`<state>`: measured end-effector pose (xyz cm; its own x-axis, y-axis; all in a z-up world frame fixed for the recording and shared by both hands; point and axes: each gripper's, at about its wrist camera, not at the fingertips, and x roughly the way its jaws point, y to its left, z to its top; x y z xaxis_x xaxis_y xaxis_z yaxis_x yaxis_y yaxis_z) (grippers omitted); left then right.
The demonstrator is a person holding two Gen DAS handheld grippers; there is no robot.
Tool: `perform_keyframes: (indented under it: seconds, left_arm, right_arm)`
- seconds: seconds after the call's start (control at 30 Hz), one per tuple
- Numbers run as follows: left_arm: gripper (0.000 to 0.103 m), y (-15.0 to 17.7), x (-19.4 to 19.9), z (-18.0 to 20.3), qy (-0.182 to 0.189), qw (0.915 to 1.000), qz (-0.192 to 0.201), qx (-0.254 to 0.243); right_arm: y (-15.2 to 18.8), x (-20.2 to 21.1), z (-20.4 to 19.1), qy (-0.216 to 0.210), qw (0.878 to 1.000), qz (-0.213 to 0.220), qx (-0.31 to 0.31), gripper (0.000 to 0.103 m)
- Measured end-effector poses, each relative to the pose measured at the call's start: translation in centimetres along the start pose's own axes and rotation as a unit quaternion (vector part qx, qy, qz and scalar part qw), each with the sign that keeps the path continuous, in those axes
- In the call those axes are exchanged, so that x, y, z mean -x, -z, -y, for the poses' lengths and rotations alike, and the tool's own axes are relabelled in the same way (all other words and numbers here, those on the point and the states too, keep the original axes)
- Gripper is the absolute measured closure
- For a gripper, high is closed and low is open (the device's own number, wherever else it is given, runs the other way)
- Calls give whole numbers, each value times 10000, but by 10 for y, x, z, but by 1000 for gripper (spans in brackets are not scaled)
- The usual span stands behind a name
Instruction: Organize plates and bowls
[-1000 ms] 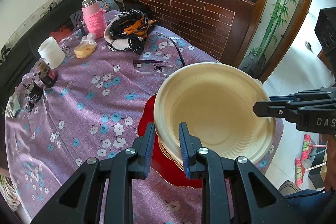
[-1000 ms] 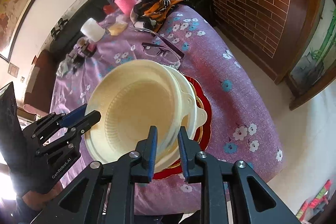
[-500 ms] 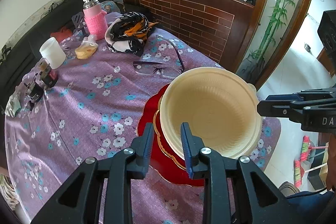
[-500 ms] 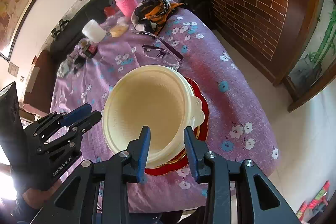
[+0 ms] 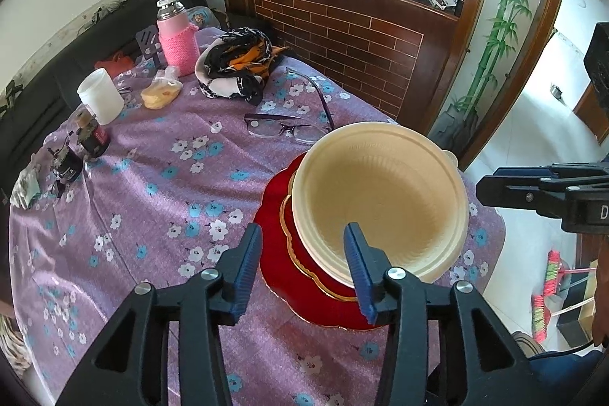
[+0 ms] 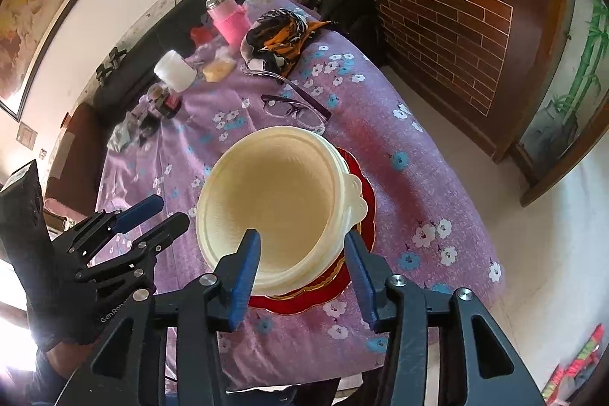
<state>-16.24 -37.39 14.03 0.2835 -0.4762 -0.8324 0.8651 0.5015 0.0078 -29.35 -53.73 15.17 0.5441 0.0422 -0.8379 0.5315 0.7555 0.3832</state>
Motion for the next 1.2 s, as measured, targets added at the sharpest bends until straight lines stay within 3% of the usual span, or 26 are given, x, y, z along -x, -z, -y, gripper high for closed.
perform_keyframes:
  seconds: [0.3,0.43,0.53,0.63,0.77,0.97,1.2]
  left_arm:
    - [50,9,4,-6,53,9999,-2,118]
    - [50,13,1,-34,342,9970,-102,686]
    - [50,21,-8,-62,331,9927,-230,1136]
    - [55,29,-23,-76,398,9897,-390,1320]
    - [79,37,-44,-75,643,9859,-620,1412]
    - [80,42,-64,-68,751,9840,-816,1393]
    - [80,37,-88,-64,748,9846,-939,1270]
  right_arm:
    - [9,2,0,5,9999,5,-124,51]
    - [11,2,22,-172,9979,62,-628,51]
    - [14,-3,50,67,9953,79,-965,51]
    - [19,-18,71,184,9942,-61,-1056,72]
    - [21,-40,85,54,9936,-201,-1113,73]
    - [20,-65,84,-120,9952,-342,-913,74]
    - [11,-84,84,-227,9962,-451,-711,89]
